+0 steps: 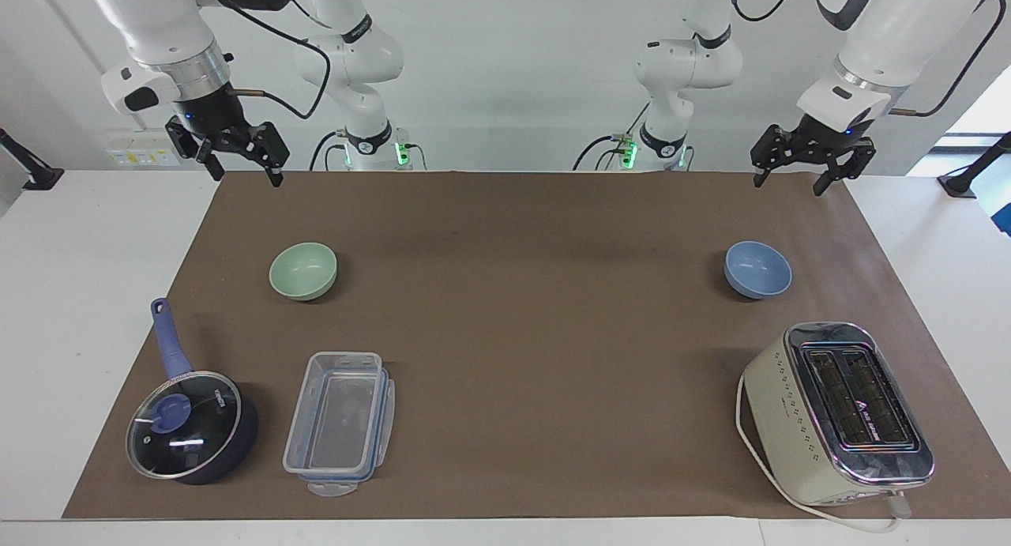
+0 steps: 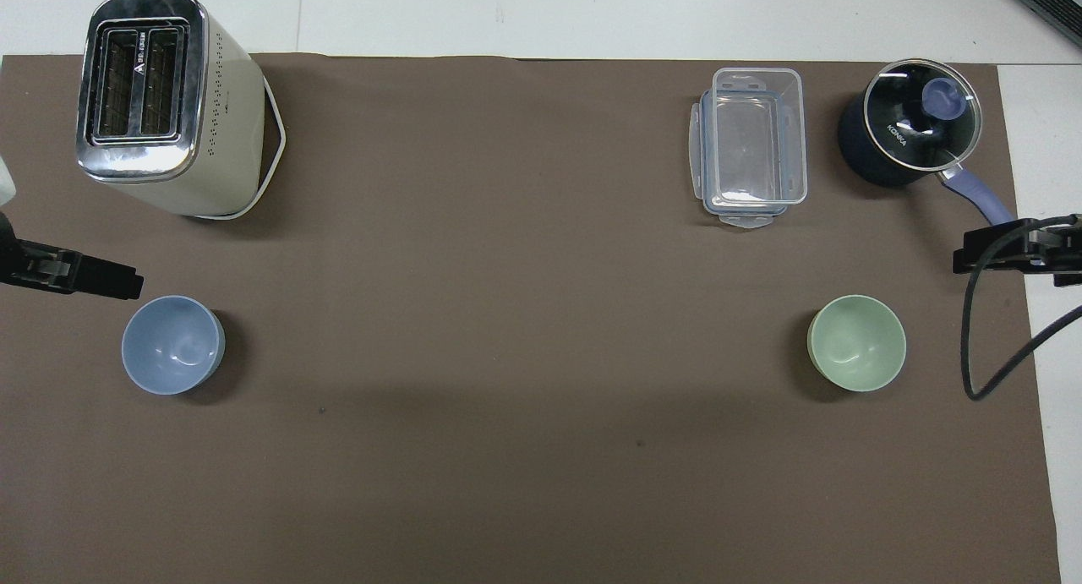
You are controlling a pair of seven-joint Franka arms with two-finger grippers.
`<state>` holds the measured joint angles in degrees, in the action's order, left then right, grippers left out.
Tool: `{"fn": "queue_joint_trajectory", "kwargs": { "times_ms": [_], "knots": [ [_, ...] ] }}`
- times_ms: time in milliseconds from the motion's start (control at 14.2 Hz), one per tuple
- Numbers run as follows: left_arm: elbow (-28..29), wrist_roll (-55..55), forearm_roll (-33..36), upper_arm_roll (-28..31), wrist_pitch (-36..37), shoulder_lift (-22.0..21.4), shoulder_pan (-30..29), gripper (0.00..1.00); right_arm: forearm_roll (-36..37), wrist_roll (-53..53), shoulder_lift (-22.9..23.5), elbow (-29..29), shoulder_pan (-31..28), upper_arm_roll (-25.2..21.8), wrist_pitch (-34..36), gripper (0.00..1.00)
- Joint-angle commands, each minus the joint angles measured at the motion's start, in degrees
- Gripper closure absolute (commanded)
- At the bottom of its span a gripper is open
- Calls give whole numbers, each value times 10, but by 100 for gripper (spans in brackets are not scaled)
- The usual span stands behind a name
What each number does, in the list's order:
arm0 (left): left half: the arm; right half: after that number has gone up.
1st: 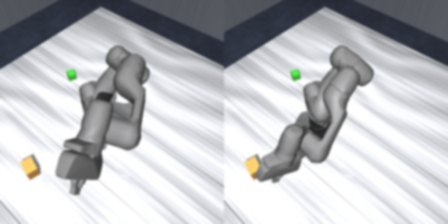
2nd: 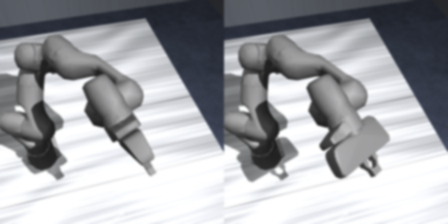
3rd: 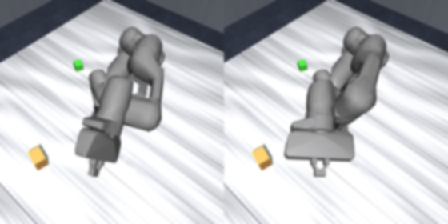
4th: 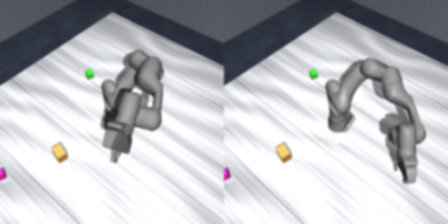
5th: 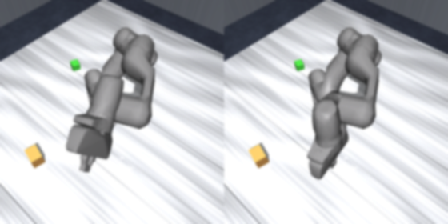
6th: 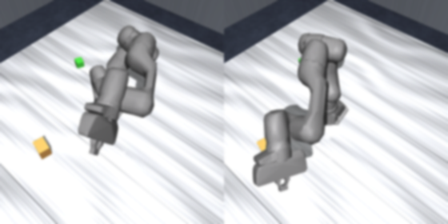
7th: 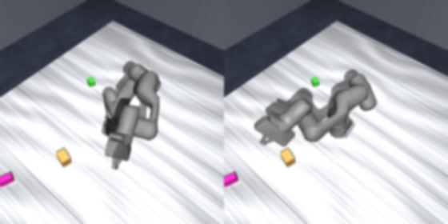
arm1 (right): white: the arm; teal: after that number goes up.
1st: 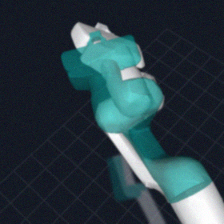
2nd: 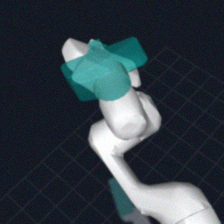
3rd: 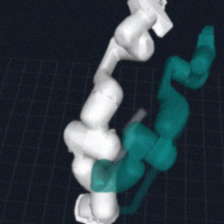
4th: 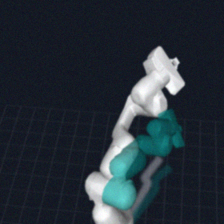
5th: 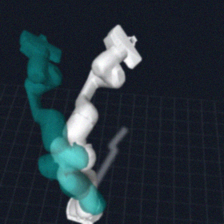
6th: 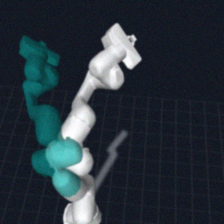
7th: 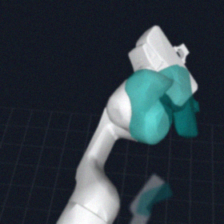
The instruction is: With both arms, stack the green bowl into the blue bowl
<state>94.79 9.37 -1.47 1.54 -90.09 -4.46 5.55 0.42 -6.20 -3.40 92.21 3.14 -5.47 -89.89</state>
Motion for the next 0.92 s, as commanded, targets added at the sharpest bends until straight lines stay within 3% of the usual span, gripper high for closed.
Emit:
{"fn": "queue_joint_trajectory", "kwargs": {
  "times_ms": [0,847],
  "knots": [
    [15,-8,9,-2,-11,-13,-2,0,1,6,-6,4,-3,1,3,0],
    [16,-3,8,-1,-17,-13,-3,0,1,5,-6,4,-3,1,3,0]
  ]
}}
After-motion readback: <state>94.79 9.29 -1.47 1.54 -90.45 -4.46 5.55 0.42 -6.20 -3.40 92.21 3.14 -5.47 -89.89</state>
